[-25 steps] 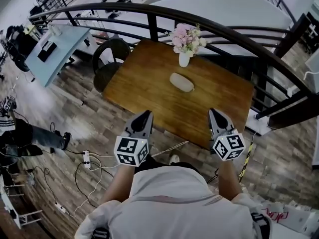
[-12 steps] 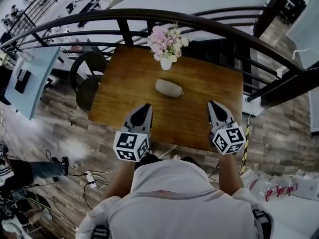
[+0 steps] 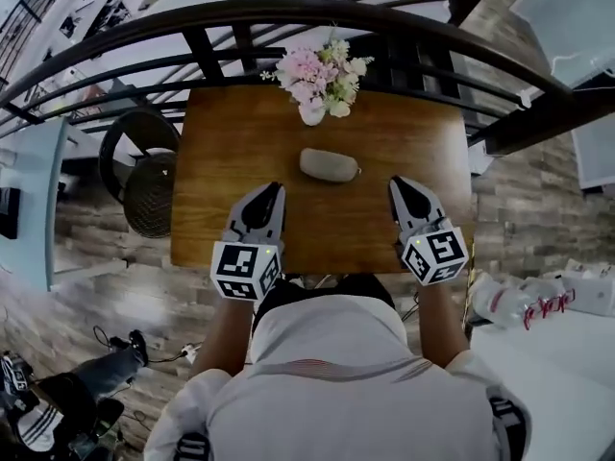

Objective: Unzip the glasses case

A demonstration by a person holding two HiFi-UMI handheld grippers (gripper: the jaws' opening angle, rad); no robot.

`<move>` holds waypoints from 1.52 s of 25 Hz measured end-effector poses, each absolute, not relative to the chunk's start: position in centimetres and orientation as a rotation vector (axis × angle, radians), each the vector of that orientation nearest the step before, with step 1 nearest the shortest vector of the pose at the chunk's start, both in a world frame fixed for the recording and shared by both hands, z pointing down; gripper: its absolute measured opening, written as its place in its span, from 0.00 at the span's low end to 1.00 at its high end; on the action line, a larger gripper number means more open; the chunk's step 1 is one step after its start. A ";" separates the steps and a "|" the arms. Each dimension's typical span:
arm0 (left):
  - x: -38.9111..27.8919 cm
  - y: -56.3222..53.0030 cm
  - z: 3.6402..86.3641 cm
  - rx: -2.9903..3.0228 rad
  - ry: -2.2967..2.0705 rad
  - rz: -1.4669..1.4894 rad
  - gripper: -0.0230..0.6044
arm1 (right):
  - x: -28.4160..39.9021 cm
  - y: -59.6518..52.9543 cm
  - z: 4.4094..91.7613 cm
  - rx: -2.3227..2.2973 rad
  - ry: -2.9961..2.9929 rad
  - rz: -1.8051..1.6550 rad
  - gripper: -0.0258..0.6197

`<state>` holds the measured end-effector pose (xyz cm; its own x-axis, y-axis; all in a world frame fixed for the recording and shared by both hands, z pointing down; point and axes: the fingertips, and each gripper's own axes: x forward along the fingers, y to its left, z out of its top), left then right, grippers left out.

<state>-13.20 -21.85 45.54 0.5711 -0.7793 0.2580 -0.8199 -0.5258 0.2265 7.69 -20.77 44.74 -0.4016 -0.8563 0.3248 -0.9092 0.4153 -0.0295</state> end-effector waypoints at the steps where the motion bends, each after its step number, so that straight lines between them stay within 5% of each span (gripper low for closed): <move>1: -13.2 -22.2 45.6 2.492 -1.293 0.182 0.09 | 7.5 -20.7 45.0 1.541 -2.397 0.283 0.12; 24: -12.3 -23.5 49.8 2.399 -1.389 0.325 0.06 | 7.7 -26.6 56.7 1.233 -2.336 0.348 0.12; 29: -12.5 -23.6 51.4 2.358 -1.385 0.339 0.06 | 5.0 -27.0 62.7 0.939 -2.233 0.222 0.43; 35: -12.8 -23.3 53.2 2.306 -1.381 0.345 0.06 | 3.9 -27.2 68.3 0.739 -2.094 0.032 0.62; 38: -12.9 -23.2 53.6 2.286 -1.391 0.342 0.06 | 3.3 -27.5 70.0 0.678 -2.065 -0.036 0.63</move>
